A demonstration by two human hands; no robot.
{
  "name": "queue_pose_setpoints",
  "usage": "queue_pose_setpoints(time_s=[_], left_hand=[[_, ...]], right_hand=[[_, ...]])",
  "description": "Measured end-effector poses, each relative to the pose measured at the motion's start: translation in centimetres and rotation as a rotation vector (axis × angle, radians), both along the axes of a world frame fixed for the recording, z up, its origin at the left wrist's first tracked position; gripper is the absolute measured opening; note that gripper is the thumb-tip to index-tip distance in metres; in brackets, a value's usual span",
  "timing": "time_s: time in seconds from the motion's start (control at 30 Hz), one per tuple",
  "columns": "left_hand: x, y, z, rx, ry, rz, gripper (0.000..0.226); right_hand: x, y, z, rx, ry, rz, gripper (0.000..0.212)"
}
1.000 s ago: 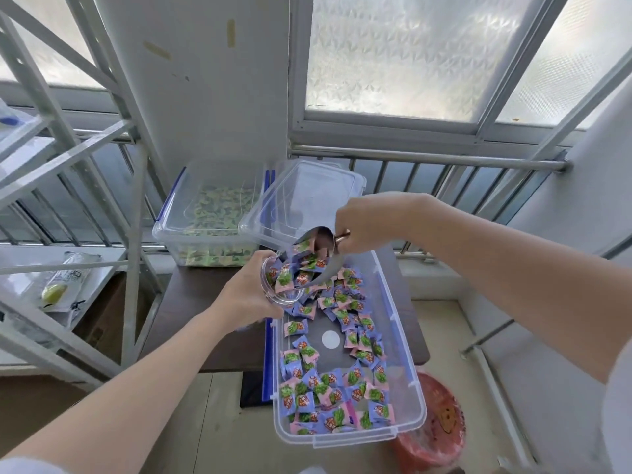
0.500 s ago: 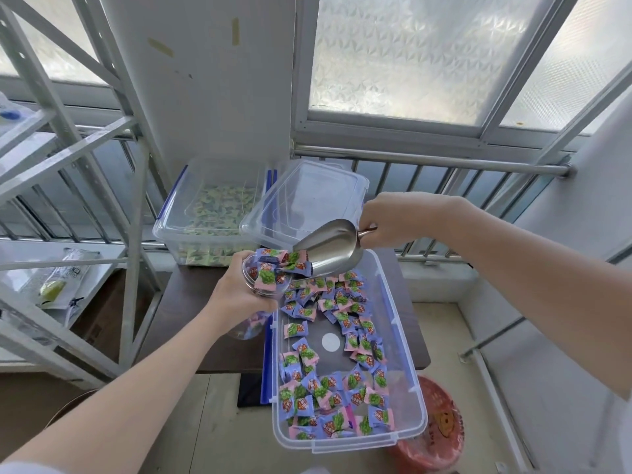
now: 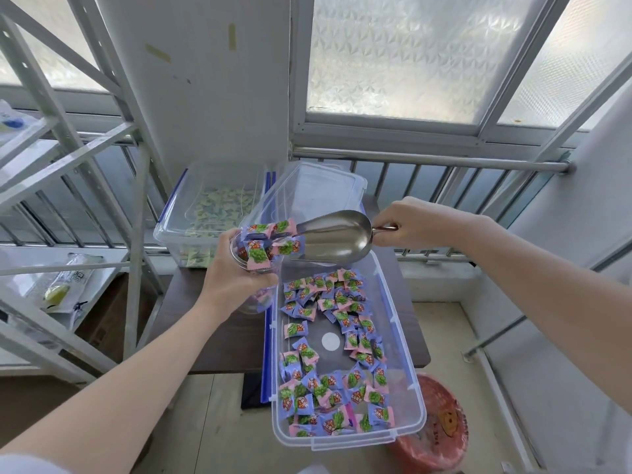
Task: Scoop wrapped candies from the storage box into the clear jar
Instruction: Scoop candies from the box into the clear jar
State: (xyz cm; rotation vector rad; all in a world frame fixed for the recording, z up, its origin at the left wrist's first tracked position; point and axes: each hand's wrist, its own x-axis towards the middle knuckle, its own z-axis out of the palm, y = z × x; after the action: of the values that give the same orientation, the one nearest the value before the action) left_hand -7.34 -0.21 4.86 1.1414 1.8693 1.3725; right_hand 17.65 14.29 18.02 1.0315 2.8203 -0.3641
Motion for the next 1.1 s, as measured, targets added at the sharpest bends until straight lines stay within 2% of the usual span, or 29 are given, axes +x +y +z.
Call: queue_pose_setpoints(time_s=[0.23,0.43,0.6,0.8,1.0,1.1], left_hand=[[-0.2,0.1,0.0,-0.01,-0.02,0.006,0.094],[-0.2,-0.2,0.1,-0.021,0.095,-0.034,0.087],[-0.3,-0.7,-0.8,-0.048,0.09,-0.014,0.086],[-0.1,-1.3,-2.1,-0.073,0.035,0.06,0.086],[-0.8,-1.2,-3.1,-0.131,0.103,0.112,0.09],[-1.4,-1.6,-4.2,-0.172,0.068,0.147,0.09]], right_hand=[[1.5,-0.3,-2.9,-0.127,0.138,-0.088,0.034],[2.8,-2.5,-9.1,-0.23,0.231,-0.161,0.032],[2.8,-3.6,-11.7,-0.248,0.241,-0.185,0.033],[3.7,-3.7,-11.8,-0.271,0.265,-0.209,0.038],[4.2,-3.6,-12.4,-0.23,0.269,-0.283,0.032],[3.9,-4.2,-13.7,-0.189,0.261,-0.377,0.03]])
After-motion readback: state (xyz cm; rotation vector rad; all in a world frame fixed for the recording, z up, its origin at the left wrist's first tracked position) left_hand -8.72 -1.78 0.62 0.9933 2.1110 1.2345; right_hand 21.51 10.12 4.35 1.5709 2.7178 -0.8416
